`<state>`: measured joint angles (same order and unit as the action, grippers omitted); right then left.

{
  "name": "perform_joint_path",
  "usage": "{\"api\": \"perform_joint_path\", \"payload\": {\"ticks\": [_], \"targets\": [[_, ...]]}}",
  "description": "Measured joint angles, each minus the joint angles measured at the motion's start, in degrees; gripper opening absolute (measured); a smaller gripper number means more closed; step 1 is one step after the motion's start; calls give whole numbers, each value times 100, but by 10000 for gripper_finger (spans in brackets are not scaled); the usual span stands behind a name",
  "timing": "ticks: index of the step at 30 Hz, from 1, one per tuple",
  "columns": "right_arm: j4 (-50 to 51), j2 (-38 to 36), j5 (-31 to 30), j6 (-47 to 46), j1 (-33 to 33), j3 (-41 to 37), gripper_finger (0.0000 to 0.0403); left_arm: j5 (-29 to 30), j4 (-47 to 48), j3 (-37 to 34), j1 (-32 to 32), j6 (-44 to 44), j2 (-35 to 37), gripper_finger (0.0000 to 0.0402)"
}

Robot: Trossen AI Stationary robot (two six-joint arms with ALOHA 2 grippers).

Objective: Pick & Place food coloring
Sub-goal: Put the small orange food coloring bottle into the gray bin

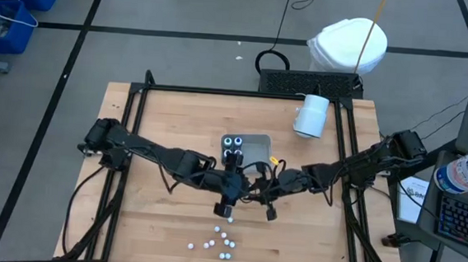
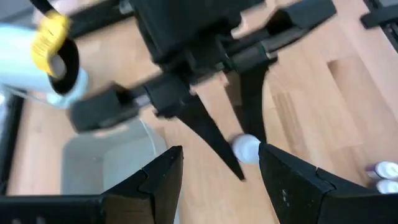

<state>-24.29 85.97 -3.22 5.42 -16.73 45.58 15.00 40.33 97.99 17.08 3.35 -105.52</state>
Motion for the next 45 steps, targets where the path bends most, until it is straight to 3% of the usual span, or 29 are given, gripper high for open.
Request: {"api": "perform_joint_path", "payload": {"ticks": [11, 29, 32, 40, 45], "targets": [[13, 0, -15, -5, 197, -2, 63, -166, 28, -1, -8, -352, -1, 214], [101, 2, -275, -20, 208, -9, 63, -38, 39, -8, -85, -22, -318, 210], [101, 2, -278, -21, 208, -9, 63, -37, 35, -8, -94, -3, -318, 181], [104, 4, -278, -27, 208, -9, 64, 19, 16, -8, -104, 88, -317, 52], [105, 4, -278, -29, 208, -9, 64, 17, 27, -8, -104, 166, -316, 50]]}}
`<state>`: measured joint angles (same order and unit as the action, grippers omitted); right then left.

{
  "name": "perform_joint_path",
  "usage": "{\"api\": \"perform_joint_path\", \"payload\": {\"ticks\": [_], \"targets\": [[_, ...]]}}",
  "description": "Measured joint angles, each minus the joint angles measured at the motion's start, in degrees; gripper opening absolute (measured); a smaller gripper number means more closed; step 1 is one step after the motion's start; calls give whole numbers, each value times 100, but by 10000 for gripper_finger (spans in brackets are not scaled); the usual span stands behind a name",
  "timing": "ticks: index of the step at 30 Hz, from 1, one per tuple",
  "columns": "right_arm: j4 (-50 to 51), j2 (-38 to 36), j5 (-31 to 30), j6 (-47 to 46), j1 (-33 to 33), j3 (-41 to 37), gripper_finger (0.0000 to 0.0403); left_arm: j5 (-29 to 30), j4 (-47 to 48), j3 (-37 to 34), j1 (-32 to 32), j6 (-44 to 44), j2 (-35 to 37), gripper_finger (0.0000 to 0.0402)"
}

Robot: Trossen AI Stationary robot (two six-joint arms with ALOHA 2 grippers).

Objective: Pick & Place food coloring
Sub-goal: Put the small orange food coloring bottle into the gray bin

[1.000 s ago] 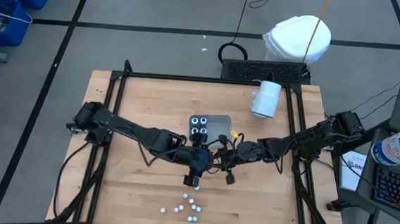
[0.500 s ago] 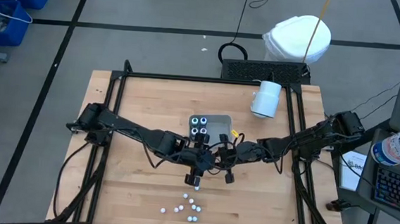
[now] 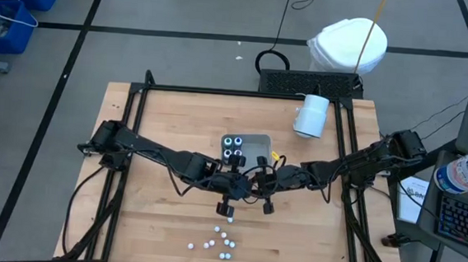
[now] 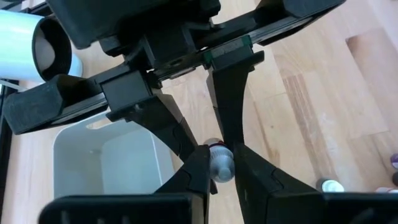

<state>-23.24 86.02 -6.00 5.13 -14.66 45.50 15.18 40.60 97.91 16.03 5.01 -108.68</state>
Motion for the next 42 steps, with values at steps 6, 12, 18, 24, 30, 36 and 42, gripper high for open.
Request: {"api": "perform_joint_path", "payload": {"ticks": [6, 12, 18, 24, 30, 36, 42], "targets": [[-7, 0, -17, 4, 2, 0, 64, 137, 22, 0, 2, 34, 0, 67], [-4, 0, -26, 10, 2, 0, 64, 101, 30, 0, 0, 176, 2, 50], [-6, 0, -33, 40, 2, 0, 64, 39, 33, 0, 0, 183, 4, 50], [-7, 0, -59, 50, 0, 0, 86, 41, 42, 0, 0, 248, 4, 50], [193, 0, -597, 16, -2, 0, 139, 129, 70, 0, -3, 256, 4, 50], [568, -21, -685, -134, -2, 0, 186, 138, 46, 0, 2, 293, 4, 50], [1830, -286, -1272, -733, -2, 0, 207, 309, 115, 0, 0, 408, 4, 50]]}}
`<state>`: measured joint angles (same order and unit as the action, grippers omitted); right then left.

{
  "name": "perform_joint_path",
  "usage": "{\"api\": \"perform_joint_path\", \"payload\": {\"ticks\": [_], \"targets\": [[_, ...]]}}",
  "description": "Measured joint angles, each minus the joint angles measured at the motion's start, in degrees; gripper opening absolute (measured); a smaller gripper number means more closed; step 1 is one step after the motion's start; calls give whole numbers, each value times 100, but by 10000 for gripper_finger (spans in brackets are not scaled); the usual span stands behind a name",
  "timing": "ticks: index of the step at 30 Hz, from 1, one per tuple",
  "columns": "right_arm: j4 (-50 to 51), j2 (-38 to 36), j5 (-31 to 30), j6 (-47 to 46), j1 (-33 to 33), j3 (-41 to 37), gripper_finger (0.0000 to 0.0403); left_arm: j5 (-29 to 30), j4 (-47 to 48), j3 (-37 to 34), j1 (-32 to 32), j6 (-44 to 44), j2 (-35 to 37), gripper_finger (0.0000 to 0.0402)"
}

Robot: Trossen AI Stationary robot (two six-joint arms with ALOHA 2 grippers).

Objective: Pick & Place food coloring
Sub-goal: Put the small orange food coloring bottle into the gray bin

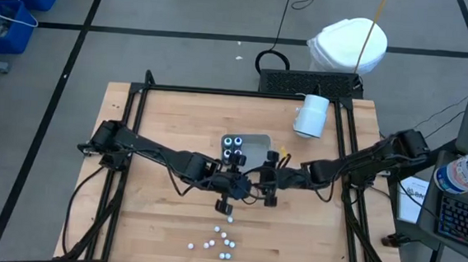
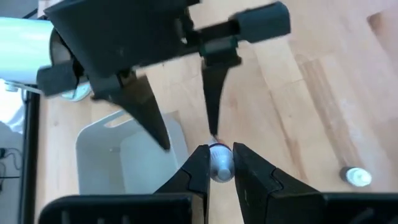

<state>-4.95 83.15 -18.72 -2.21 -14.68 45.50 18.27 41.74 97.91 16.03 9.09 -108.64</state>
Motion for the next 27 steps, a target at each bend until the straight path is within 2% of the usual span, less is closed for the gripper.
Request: {"api": "perform_joint_path", "payload": {"ticks": [8, 13, 18, 22, 27], "targets": [[1302, -270, -79, -1198, -206, -8, 194, 155, 124, 0, -79, 121, 0, 50], [1318, -474, -312, -1214, -607, -166, 151, 140, 233, -2, -97, 120, 0, 50], [1177, -1146, -1277, -1214, -1256, -426, 79, 80, 299, -2, -86, 146, 0, 50], [687, -1717, -1632, -1020, -1938, -789, 13, -18, 161, -4, -190, 440, 0, 50], [-583, -2111, -2033, -210, -2579, -1098, 8, -416, -99, -4, -751, 653, 0, 50]]}}
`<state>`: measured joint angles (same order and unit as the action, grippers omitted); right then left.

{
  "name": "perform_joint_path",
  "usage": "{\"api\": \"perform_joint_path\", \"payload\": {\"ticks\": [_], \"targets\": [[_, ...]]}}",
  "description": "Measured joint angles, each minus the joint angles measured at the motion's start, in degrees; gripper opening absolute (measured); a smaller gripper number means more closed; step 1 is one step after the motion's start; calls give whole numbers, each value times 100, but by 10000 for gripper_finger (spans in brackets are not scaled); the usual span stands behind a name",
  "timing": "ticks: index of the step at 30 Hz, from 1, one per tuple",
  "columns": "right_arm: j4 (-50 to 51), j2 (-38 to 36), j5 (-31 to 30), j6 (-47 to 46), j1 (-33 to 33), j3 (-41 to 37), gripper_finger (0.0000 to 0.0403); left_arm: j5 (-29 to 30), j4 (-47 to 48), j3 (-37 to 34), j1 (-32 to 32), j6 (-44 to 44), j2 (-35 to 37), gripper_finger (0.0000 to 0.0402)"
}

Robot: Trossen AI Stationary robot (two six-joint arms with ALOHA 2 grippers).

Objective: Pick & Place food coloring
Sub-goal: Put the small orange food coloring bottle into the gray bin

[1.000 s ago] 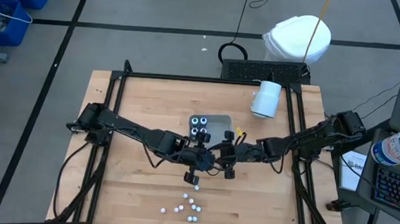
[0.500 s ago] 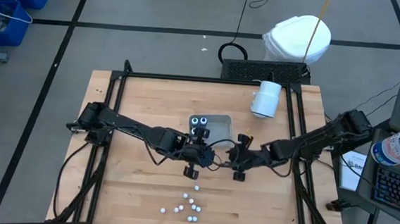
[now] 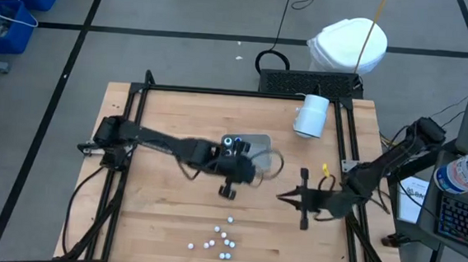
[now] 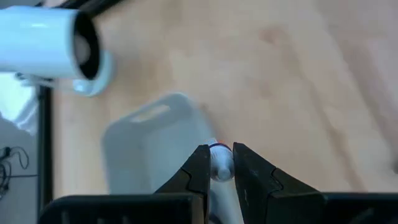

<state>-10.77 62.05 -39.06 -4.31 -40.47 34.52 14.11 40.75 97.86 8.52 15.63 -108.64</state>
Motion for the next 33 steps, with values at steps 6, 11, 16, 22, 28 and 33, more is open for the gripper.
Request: {"api": "perform_joint_path", "payload": {"ticks": [6, 11, 16, 22, 28, 33], "targets": [[-717, -38, -12, 787, -296, -96, 3, -590, -583, 0, -848, 79, -24, 50], [-803, -42, -15, 1035, -317, -98, 1, -673, -698, 11, -1326, 56, -287, 50], [-806, -75, -17, 1183, -304, -104, 1, -799, -481, 417, -1402, 42, -896, 50], [-817, -134, -17, 1253, -304, -104, 1, -481, 410, 1169, -1413, -221, -1686, 50], [-773, -149, -3, 1260, -313, -102, 1, -509, 498, 1297, -1408, -387, -2033, 50], [-777, -149, 5, 1274, -313, -102, 1, -509, 457, 1249, -1413, -444, -2117, 50]]}}
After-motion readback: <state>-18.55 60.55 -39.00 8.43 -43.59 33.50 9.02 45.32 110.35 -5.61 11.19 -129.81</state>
